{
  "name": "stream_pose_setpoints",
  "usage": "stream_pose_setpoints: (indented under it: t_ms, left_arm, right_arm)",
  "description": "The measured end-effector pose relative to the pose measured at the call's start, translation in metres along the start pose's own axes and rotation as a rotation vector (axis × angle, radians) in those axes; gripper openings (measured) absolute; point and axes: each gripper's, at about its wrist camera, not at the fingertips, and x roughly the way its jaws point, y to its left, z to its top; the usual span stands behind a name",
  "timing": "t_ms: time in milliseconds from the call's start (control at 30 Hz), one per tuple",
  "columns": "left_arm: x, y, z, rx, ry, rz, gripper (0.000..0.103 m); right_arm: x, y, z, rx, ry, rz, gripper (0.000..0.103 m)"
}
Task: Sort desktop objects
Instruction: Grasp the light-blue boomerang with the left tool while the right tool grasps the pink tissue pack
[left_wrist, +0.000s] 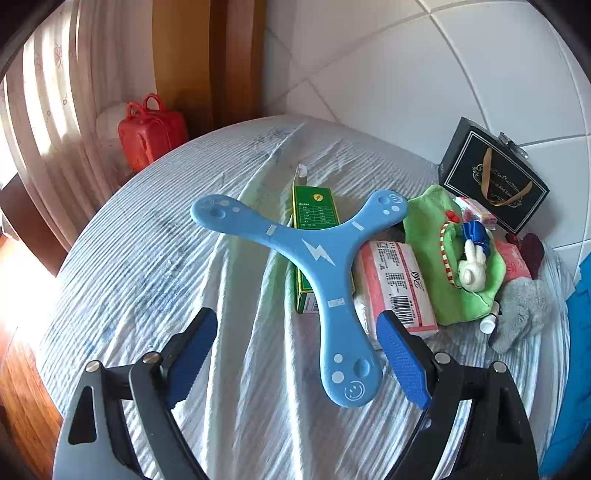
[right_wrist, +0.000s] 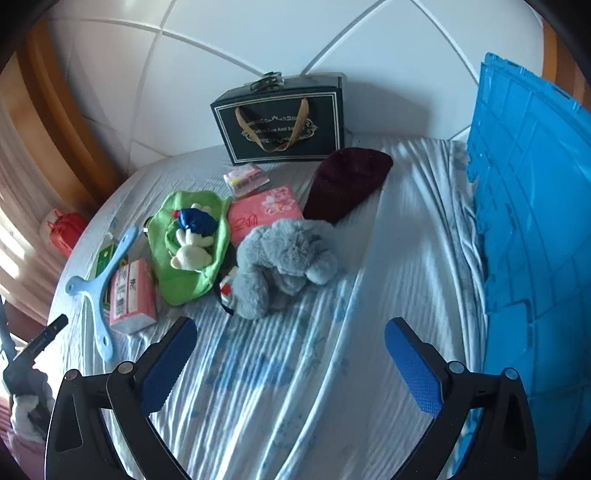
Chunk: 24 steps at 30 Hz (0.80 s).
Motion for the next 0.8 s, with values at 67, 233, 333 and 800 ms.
stream_pose_setpoints:
  t_ms: [67, 233, 333, 800]
  left_arm:
    - [0.013, -0.004, 0.001, -0.007, 0.018, 0.008, 0.088]
    - [0.041, -0.022, 0.012, -0.001, 0.037, 0.022, 0.085]
    - [0.064, -0.031, 0.023, 0.013, 0.062, 0.033, 0.077]
    - [0.077, -0.002, 0.023, -0.008, 0.067, 0.039, 0.052]
  right_arm:
    - [0.015, -0.003, 0.004, -0.003, 0.026, 0.008, 0.103]
    - [0.046, -0.004, 0.015, -0.034, 0.07, 0.008, 0.103]
    - [0.064, 0.0, 0.02, -0.047, 0.092, 0.029, 0.103]
    - [0.121, 0.098, 0.017, -0.238, 0.209, 0.149, 0.103]
